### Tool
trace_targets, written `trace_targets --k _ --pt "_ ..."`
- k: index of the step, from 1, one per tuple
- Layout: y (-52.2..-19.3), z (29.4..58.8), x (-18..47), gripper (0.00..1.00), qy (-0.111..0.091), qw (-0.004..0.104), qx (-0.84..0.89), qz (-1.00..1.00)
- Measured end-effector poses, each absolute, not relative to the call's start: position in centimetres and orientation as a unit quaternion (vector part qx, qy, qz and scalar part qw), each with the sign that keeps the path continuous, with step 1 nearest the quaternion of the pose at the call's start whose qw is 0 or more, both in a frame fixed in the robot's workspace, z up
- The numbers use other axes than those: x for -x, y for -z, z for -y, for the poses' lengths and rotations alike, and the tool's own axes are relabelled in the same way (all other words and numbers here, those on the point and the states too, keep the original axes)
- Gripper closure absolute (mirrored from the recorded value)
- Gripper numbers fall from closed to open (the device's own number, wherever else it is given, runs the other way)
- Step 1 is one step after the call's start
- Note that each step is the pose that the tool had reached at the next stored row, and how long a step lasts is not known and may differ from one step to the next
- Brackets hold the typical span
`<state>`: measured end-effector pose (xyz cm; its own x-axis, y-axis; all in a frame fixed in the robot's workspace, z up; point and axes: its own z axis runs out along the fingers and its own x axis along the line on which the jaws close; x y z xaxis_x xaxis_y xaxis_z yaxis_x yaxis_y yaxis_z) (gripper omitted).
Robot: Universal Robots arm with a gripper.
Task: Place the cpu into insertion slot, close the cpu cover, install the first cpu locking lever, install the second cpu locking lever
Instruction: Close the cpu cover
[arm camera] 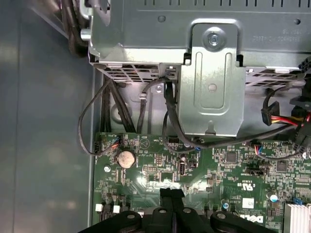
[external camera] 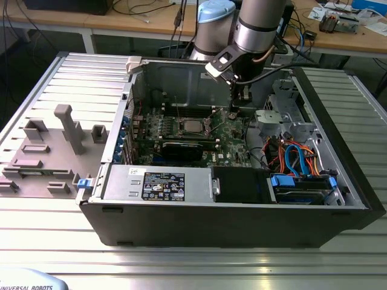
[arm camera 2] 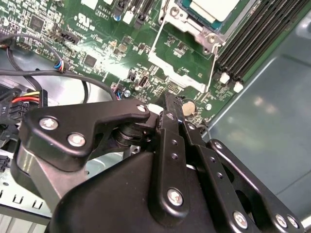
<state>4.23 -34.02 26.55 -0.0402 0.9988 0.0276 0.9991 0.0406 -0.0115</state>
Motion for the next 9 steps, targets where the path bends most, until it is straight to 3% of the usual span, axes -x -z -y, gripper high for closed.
trace_targets --k 9 --pt "-24.4 34.0 -4.2 0.89 0.005 0.014 0.691 0.723"
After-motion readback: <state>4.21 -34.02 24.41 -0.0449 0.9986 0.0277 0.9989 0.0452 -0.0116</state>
